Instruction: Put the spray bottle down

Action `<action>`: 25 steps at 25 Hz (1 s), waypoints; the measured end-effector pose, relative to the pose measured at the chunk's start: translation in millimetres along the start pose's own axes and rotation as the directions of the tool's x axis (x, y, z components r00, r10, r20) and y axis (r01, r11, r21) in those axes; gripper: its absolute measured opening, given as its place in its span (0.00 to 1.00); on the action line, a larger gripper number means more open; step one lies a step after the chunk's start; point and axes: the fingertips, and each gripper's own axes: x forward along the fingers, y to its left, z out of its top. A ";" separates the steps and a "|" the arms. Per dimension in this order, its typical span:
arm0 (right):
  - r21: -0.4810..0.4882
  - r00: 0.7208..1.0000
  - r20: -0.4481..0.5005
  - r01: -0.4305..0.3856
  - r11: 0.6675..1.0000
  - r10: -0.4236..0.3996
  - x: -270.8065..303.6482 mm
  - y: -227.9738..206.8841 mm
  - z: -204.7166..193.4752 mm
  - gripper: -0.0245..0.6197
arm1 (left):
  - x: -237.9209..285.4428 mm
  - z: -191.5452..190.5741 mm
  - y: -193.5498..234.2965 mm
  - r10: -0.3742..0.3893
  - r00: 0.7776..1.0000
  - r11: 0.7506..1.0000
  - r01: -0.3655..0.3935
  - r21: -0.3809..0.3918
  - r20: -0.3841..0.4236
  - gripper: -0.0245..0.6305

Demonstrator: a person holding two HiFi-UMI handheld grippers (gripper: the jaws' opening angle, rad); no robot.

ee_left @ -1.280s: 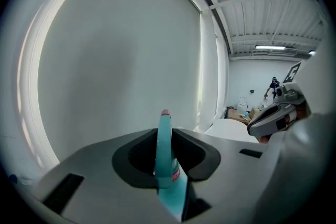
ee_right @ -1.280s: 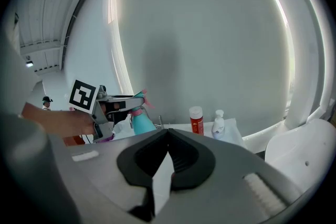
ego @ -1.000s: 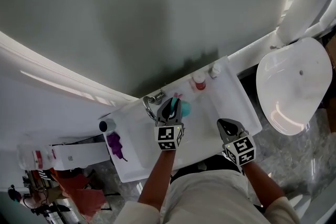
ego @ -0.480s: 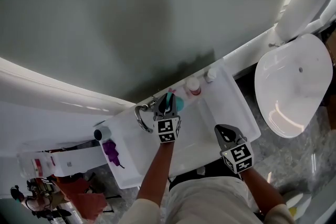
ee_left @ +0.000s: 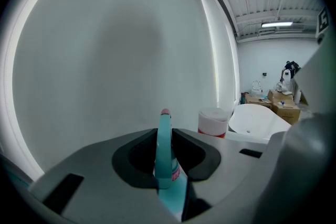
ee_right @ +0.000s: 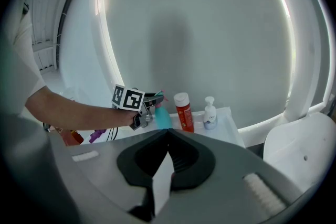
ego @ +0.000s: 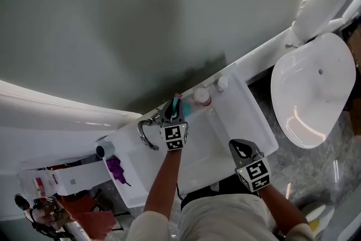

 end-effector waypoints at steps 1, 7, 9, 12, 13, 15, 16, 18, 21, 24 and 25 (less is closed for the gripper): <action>0.001 1.000 -0.003 0.001 1.000 -0.001 0.4 -1.5 -1.3 0.05 | 2.1 -1.3 0.7 0.003 1.000 1.000 -0.003 0.002 0.001 0.17; 0.004 1.000 -0.022 -0.004 1.000 0.004 3.3 -4.1 -7.4 0.05 | 9.3 -15.1 3.5 0.006 1.000 1.000 -0.006 -0.007 -0.006 0.17; 0.003 1.000 -0.021 -0.005 1.000 0.005 5.1 -3.9 -7.1 0.05 | 10.7 -17.6 4.5 0.007 1.000 1.000 -0.007 -0.009 -0.007 0.17; 0.001 1.000 -0.026 -0.007 1.000 0.007 7.4 -2.8 -8.8 0.05 | 11.1 -20.2 5.7 0.011 1.000 1.000 -0.011 -0.010 -0.002 0.17; 0.000 1.000 -0.027 -0.008 1.000 0.008 8.4 -2.6 -9.7 0.05 | 11.6 -20.6 6.4 0.011 1.000 1.000 -0.011 -0.009 -0.001 0.17; -0.001 0.999 -0.031 -0.010 1.000 0.010 9.5 -3.1 -11.1 0.05 | 12.9 -21.0 7.3 0.012 1.000 1.000 -0.012 -0.005 -0.006 0.17; 0.000 0.999 -0.033 -0.010 1.000 0.010 9.8 -3.4 -11.7 0.05 | 13.5 -21.1 7.5 0.012 1.000 1.000 -0.012 -0.002 -0.010 0.18; 0.001 0.999 -0.034 -0.011 1.000 0.011 10.6 -3.2 -11.8 0.05 | 13.9 -21.1 8.5 0.012 1.000 1.000 -0.012 0.002 -0.018 0.20; 0.000 1.000 -0.028 -0.014 1.000 0.014 10.2 -2.1 -8.8 0.05 | 12.9 -18.7 9.5 0.010 1.000 1.000 -0.010 0.004 -0.022 0.24; -0.005 1.000 -0.022 -0.017 1.000 0.017 8.8 -1.8 -6.3 0.05 | 12.4 -17.0 9.2 0.007 1.000 1.000 -0.007 0.005 -0.030 0.28; -0.006 1.000 -0.020 -0.018 1.000 0.018 8.3 -1.6 -5.5 0.05 | 11.6 -16.5 9.4 0.007 0.999 1.000 -0.007 0.004 -0.032 0.30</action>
